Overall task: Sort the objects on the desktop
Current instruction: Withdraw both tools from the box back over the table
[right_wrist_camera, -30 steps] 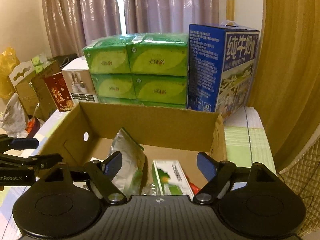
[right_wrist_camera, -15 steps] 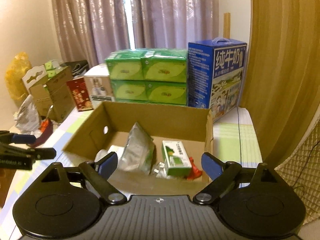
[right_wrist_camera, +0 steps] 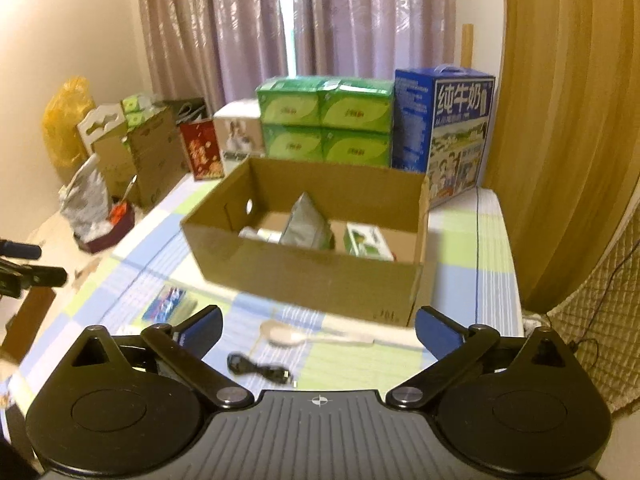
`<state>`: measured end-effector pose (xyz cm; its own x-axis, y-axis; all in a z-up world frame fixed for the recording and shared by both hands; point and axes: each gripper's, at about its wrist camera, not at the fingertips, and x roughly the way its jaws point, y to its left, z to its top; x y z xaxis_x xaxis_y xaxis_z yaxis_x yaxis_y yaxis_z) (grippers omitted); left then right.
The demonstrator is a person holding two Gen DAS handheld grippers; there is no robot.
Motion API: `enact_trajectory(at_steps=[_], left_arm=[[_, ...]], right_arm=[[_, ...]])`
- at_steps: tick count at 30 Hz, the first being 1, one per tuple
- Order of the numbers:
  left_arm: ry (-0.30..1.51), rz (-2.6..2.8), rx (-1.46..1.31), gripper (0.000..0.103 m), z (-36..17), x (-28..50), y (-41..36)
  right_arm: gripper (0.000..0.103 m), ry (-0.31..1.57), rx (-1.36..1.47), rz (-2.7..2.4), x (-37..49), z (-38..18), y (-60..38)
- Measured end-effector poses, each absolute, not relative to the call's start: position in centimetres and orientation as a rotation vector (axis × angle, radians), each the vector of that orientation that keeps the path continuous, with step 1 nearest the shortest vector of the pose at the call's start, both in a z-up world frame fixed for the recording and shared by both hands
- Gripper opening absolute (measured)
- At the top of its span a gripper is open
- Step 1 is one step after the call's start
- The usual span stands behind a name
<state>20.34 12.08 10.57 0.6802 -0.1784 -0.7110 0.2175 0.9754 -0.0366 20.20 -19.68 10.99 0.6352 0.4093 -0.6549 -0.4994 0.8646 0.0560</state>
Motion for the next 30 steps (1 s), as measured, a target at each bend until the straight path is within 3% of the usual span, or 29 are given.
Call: enact_trajectory(at_steps=[13,30], left_arm=[[0.841,-0.412,0.344,0.098,6.9,16.8,13.0],[0.882,-0.765,0.62,0.093,-1.5,20.6,11.0]], right_arm=[[0.101,0.679,-0.509,0.783,16.7,7.5,-16.9],[0.101,0.731,-0.912,1.043,19.8,-0.9,-11.9]])
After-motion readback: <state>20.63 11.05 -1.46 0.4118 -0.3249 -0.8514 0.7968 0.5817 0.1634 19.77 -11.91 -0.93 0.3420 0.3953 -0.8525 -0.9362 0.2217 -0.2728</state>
